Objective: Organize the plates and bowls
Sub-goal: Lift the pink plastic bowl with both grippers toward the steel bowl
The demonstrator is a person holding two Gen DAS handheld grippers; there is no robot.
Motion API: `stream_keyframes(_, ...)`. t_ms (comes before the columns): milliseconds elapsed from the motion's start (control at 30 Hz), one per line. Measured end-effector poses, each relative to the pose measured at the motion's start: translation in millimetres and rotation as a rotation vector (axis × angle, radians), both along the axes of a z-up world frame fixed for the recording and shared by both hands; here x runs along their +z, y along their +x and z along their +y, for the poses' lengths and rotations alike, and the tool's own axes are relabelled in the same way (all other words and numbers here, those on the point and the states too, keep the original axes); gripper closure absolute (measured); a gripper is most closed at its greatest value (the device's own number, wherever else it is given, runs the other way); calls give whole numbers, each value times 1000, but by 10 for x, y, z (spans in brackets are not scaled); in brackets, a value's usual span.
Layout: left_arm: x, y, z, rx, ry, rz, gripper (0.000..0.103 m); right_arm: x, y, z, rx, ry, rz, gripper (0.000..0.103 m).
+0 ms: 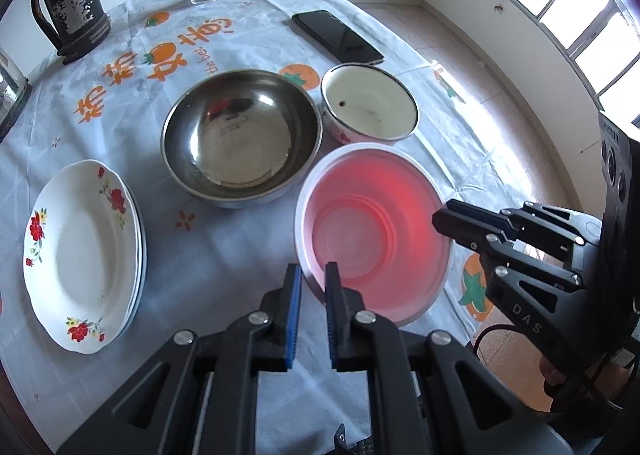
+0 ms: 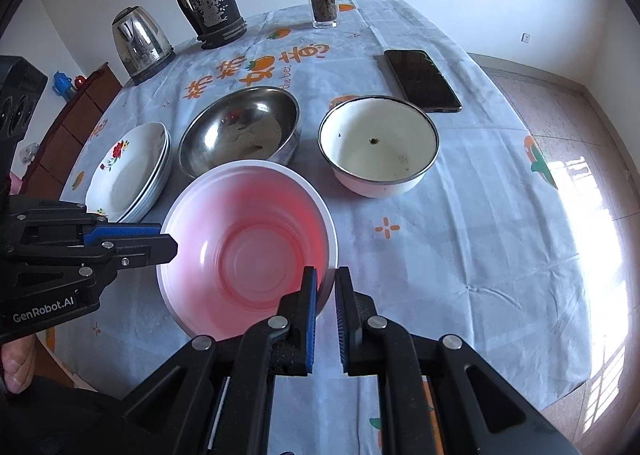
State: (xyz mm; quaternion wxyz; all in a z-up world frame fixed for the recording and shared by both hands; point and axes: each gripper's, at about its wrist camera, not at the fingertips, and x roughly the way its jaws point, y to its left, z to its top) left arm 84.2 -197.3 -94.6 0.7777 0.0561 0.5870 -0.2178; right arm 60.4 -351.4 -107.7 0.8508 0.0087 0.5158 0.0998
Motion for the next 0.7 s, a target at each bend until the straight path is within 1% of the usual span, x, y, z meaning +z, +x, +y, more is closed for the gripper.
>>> stream_keyframes(267,149,45,45,5,-2,-46,94,163,74,50,17,-3,-32,93)
stream_keyframes(500,243,133,129,33,-13,-59,94,235,161,112,33,1,-49,93)
stream_keyframes(700,346,245,207,68,-23,-68,94,356,283,182,52,3,-79,93)
